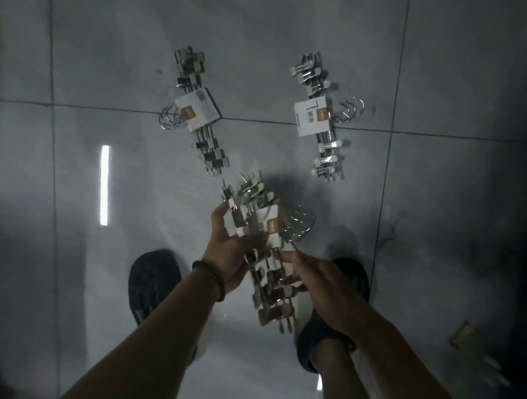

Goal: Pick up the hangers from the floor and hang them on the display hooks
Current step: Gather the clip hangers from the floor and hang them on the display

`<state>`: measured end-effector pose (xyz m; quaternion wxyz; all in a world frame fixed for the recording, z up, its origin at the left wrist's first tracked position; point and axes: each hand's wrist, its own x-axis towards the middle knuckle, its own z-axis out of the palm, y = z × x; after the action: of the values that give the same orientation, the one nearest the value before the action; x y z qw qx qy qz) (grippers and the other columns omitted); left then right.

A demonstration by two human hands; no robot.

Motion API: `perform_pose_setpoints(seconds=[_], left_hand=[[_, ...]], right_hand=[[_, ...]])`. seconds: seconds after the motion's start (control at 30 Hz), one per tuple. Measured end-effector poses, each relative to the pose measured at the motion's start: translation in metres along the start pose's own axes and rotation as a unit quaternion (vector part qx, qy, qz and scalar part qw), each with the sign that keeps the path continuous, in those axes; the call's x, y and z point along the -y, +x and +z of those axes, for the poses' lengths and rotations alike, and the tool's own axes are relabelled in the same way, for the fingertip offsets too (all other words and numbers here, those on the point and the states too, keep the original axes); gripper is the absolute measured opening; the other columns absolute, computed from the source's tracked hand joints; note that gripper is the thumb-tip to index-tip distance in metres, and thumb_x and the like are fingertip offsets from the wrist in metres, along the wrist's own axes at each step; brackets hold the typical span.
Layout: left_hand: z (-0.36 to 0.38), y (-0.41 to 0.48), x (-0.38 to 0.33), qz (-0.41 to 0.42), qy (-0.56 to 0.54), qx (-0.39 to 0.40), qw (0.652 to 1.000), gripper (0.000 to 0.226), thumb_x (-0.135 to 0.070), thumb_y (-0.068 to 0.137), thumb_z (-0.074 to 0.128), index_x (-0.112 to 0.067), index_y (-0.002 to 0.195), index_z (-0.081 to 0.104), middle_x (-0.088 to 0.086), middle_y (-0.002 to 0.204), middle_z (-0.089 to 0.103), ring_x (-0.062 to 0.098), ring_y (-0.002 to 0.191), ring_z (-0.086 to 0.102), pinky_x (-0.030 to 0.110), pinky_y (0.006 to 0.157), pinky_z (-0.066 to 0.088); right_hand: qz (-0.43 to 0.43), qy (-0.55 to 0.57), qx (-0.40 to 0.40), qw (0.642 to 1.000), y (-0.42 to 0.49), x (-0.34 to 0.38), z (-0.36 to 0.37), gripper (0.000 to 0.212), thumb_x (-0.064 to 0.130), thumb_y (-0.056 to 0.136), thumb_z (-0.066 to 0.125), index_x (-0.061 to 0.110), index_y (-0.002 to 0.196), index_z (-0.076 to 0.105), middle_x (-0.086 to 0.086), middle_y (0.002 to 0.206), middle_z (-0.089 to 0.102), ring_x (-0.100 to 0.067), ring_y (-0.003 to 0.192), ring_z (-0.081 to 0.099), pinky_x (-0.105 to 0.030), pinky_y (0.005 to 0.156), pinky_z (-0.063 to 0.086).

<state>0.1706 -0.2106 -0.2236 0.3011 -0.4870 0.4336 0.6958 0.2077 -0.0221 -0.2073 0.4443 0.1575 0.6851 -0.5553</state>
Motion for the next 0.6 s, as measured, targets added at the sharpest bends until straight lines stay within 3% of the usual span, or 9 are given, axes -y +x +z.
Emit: perform_pose_setpoints(seconds=[0.07,0.1,0.13,0.2,0.27,0.37,0.47,0.53,0.6], left_hand=[[-0.016,0.001,0.002,0.013,0.026,0.007,1.0,0.094,0.03,0.082,0.059,-0.041,0.141,0.042,0.021,0.123,0.064,0.035,0.099,0.068,0.061,0.091,0.058],[-0.024,0.002,0.003,0.016,0.029,0.01,0.999,0.097,0.03,0.08,0.061,-0.041,0.143,0.041,0.021,0.124,0.064,0.037,0.101,0.068,0.064,0.094,0.057],[-0.03,0.001,0.003,0.019,0.03,0.016,0.999,0.098,0.03,0.079,0.062,-0.04,0.145,0.04,0.022,0.126,0.063,0.041,0.106,0.068,0.068,0.098,0.054],[-0.04,0.0,0.003,0.023,0.02,0.039,0.999,0.099,0.026,0.077,0.067,-0.042,0.145,0.043,0.024,0.137,0.06,0.051,0.123,0.062,0.073,0.101,0.049],[-0.044,-0.001,0.003,0.028,0.01,0.079,0.996,0.097,0.018,0.072,0.07,-0.044,0.142,0.047,0.024,0.143,0.057,0.051,0.125,0.061,0.066,0.095,0.056],[-0.045,-0.003,0.002,0.049,0.021,0.101,0.993,0.097,0.016,0.07,0.068,-0.041,0.144,0.045,0.019,0.127,0.061,0.04,0.107,0.065,0.053,0.08,0.062],[-0.039,-0.006,-0.007,0.093,0.002,0.021,0.995,0.098,0.024,0.074,0.067,-0.034,0.148,0.039,0.014,0.124,0.064,0.035,0.101,0.07,0.052,0.079,0.062],[-0.04,-0.005,-0.017,0.122,-0.031,-0.094,0.988,0.096,0.03,0.078,0.062,-0.036,0.143,0.038,0.015,0.13,0.059,0.032,0.102,0.069,0.051,0.078,0.062],[-0.049,0.0,-0.027,0.145,-0.065,-0.148,0.976,0.094,0.03,0.08,0.062,-0.044,0.134,0.04,0.016,0.138,0.053,0.031,0.106,0.068,0.044,0.07,0.065]], right_hand=[[0.044,0.105,-0.048,0.992,0.007,0.002,-0.002,0.052,0.049,0.111,0.032,0.018,0.11,0.074,-0.007,0.098,0.078,-0.022,0.09,0.075,-0.03,0.072,0.06],[0.048,0.103,-0.095,0.989,0.013,-0.003,-0.004,0.042,0.043,0.111,0.041,0.013,0.112,0.07,-0.008,0.096,0.077,-0.027,0.09,0.073,-0.028,0.066,0.058],[0.034,0.013,-0.131,0.991,0.017,-0.006,-0.007,0.031,0.039,0.107,0.054,0.012,0.118,0.063,-0.006,0.103,0.072,-0.027,0.093,0.07,-0.026,0.066,0.055],[0.0,-0.253,-0.088,0.964,0.026,-0.016,-0.006,0.064,0.043,0.091,0.077,0.02,0.141,0.046,0.001,0.126,0.053,-0.018,0.104,0.058,-0.026,0.077,0.049],[-0.005,-0.325,-0.01,0.946,0.037,-0.028,0.008,0.082,0.046,0.085,0.081,0.02,0.15,0.039,-0.002,0.134,0.047,-0.02,0.108,0.058,-0.036,0.086,0.054],[0.044,-0.302,-0.033,0.952,0.055,-0.038,0.038,0.036,0.03,0.097,0.068,0.006,0.123,0.063,-0.012,0.11,0.065,-0.033,0.104,0.067,-0.037,0.084,0.054],[-0.024,-0.284,-0.098,0.953,0.056,-0.045,0.05,0.026,0.014,0.101,0.056,0.009,0.124,0.066,-0.012,0.103,0.07,-0.031,0.093,0.069,-0.033,0.077,0.052],[-0.098,-0.364,-0.137,0.916,0.047,-0.052,0.048,0.037,0.009,0.097,0.058,0.015,0.134,0.06,-0.006,0.1,0.069,-0.025,0.079,0.068,-0.03,0.067,0.051],[-0.095,-0.43,-0.181,0.88,0.039,-0.062,0.045,0.045,0.003,0.094,0.063,0.011,0.138,0.055,-0.008,0.098,0.067,-0.025,0.075,0.067,-0.029,0.062,0.053]])
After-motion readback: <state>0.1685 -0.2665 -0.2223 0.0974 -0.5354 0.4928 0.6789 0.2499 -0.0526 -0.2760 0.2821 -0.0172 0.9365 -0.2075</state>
